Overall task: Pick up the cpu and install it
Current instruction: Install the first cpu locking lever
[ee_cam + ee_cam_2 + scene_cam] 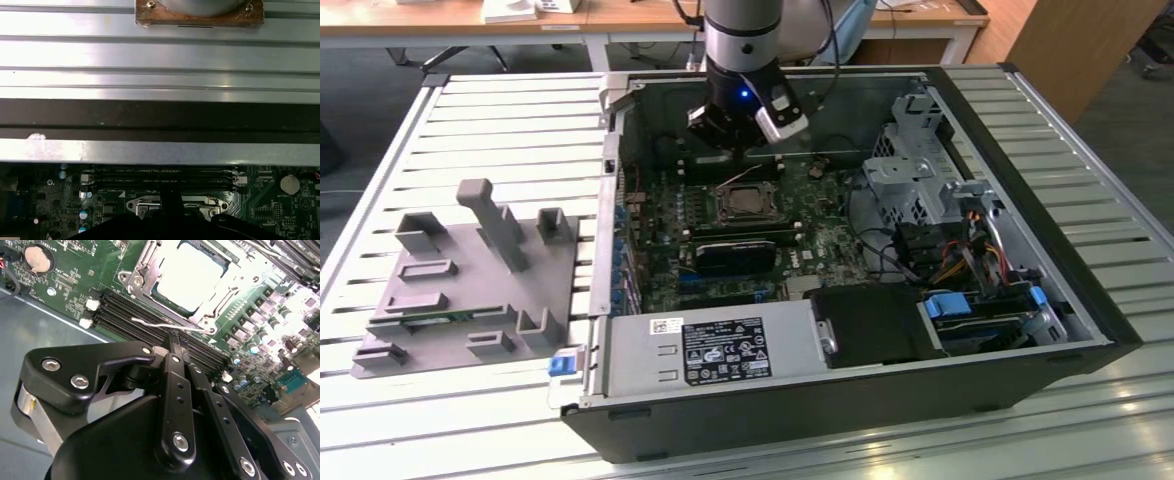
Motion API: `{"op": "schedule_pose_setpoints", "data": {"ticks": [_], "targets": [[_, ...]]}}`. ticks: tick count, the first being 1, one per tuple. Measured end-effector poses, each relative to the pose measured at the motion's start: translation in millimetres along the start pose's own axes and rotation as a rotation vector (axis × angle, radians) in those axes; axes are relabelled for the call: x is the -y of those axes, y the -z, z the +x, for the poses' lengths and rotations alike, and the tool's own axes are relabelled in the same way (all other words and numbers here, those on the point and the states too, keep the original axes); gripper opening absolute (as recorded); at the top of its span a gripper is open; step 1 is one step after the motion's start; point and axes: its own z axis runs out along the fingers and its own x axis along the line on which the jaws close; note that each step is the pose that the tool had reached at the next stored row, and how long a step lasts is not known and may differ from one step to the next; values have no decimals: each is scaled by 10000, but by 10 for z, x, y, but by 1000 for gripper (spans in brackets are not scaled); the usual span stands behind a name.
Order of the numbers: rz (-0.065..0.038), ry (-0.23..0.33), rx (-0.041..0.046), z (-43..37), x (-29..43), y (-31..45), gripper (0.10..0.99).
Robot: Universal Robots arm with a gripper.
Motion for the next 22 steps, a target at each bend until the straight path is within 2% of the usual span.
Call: {"op": "schedule_pose_setpoints", "data": {"ticks": [6,22], "targets": [[1,-1,0,-26,7,-54,106],[1,0,-1,-110,-5,-121,106]]}}
